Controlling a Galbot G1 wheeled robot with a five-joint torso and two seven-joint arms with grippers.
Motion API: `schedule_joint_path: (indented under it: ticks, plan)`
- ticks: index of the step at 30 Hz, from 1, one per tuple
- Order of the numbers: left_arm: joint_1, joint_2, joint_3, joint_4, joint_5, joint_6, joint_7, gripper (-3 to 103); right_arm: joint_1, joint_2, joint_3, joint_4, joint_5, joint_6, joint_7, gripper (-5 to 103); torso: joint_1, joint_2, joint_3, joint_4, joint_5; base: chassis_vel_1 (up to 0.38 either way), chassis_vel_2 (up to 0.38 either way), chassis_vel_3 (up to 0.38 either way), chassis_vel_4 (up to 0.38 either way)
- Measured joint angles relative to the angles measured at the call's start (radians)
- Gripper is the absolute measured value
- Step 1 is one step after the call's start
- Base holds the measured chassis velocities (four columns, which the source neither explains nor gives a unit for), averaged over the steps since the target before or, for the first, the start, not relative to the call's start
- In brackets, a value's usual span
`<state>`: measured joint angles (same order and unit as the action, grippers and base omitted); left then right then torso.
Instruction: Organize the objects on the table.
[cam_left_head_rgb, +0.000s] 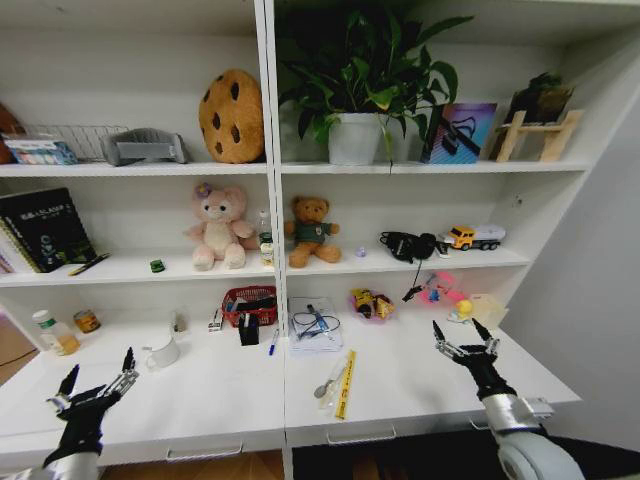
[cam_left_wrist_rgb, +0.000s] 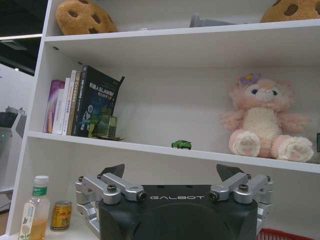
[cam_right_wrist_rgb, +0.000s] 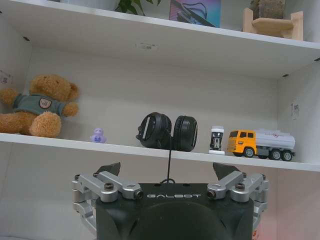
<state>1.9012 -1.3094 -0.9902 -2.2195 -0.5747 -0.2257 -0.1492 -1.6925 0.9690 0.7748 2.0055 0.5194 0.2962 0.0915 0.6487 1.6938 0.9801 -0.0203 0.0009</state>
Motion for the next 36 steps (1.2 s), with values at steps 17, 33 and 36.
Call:
schedule_joint_path:
  ticks: [17, 33, 36]
  plan:
    - [0.0, 0.0, 0.0, 0.0, 0.001, 0.001, 0.001, 100, 0.001, 0.0, -0.001, 0.0, 0.001, 0.0, 0.0, 100, 0.0, 0.0, 0.0, -0.0001, 0.0001, 0.009, 0.011, -0.008, -0.009]
    - [0.0, 0.0, 0.0, 0.0, 0.001, 0.001, 0.0, 100, 0.001, -0.001, -0.002, 0.0, 0.001, -0.001, 0.001, 100, 0.0, 0.0, 0.0, -0.0002, 0.0003, 0.146, 0.157, -0.139, -0.154]
    - [0.0, 0.0, 0.0, 0.0, 0.001, 0.001, 0.0, 100, 0.001, -0.001, -0.002, 0.0, 0.001, -0.001, 0.001, 100, 0.0, 0.0, 0.0, 0.0, 0.0003, 0.122, 0.117, -0.113, -0.12]
